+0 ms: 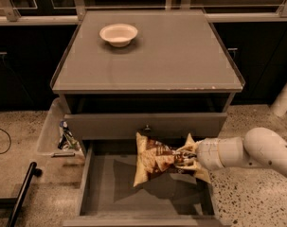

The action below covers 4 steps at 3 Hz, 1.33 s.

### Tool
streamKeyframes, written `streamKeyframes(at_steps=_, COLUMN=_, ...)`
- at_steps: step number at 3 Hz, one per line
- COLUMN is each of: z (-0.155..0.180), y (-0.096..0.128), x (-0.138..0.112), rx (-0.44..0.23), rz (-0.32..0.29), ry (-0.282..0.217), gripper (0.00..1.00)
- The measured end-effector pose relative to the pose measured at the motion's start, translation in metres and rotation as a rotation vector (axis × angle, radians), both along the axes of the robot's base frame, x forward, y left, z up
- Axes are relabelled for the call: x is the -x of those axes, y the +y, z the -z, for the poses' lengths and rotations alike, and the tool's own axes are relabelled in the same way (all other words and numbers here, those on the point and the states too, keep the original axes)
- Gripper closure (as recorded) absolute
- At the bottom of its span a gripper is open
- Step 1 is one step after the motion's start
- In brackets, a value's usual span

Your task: Pick brown chip bag from middle drawer and place on counter

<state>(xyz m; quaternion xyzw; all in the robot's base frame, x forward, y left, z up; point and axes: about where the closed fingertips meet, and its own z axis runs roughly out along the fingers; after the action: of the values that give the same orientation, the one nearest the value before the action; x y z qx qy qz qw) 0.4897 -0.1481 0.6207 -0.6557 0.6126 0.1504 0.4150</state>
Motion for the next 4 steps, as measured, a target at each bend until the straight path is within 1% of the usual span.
streamKeyframes(at_steps=1, z=0.000, y=0.000, x=0.004, rx=0.006, rz=-0.002, ry=0.003, gripper=1.00)
streamKeyframes(at_steps=2, z=-0.033, y=0.010, x=0.029, rx=0.043, rz=-0.028, ry=-0.051, gripper=1.00)
streamKeyframes(at_steps=3, z=-0.105, y=0.032, x=0.048, rx=0.139, rz=-0.069, ry=-0.164, gripper=1.00)
streamKeyframes(at_steps=4, z=-0.198, y=0.045, x=0.047, rx=0.213, rz=-0.090, ry=-0.247, gripper=1.00)
